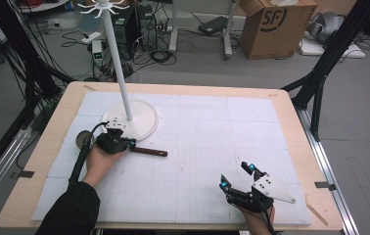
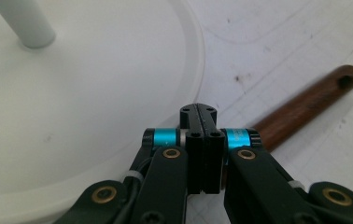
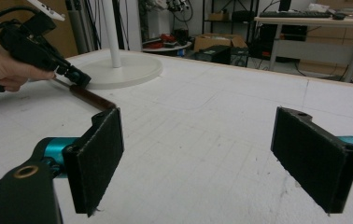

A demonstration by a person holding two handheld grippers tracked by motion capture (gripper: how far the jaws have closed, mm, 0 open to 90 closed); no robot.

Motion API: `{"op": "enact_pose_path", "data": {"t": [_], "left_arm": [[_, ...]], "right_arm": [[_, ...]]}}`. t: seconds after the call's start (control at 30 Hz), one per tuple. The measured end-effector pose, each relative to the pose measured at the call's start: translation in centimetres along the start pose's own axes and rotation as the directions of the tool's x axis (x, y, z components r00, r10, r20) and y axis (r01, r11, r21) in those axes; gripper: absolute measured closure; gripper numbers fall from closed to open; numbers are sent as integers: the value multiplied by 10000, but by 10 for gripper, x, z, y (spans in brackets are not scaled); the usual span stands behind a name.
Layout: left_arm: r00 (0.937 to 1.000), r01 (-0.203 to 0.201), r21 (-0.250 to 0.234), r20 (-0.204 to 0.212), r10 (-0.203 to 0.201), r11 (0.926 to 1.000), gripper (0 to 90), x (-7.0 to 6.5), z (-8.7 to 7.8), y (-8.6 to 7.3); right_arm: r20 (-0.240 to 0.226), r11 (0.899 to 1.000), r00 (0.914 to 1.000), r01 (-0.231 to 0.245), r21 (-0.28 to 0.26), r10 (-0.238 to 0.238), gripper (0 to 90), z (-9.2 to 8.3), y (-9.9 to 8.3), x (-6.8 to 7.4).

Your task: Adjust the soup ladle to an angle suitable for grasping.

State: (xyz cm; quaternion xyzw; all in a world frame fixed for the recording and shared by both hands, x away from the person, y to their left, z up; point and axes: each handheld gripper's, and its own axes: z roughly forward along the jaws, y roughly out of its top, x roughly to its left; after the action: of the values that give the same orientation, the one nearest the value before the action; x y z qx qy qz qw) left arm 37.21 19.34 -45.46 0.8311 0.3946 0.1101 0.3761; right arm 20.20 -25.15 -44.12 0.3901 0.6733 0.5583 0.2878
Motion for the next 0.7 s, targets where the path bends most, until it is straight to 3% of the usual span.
{"op": "enact_pose_path", "data": {"t": [0.03,0.2,0.33,0.6,0.7], "left_arm": [[9999,-165,241,-21,165,9996,900,-2,2,-2],[10000,26,-167,81,-24,9999,900,-4,-2,-10],[9997,90,-206,223,-85,9997,900,-6,-6,-16],[9995,-72,-159,321,77,9998,900,-8,-13,-21],[9994,-103,-353,321,115,9993,900,-9,-17,-21]], "right_arm": [[0,10000,10000,0,0,0,160,0,0,0],[20,10000,10000,4,17,-4,161,0,0,0],[28,10000,10000,44,28,-44,161,0,0,0],[26,9999,10000,45,94,-45,161,1,-1,2],[67,9999,10000,43,94,-44,161,2,-1,2]]}}
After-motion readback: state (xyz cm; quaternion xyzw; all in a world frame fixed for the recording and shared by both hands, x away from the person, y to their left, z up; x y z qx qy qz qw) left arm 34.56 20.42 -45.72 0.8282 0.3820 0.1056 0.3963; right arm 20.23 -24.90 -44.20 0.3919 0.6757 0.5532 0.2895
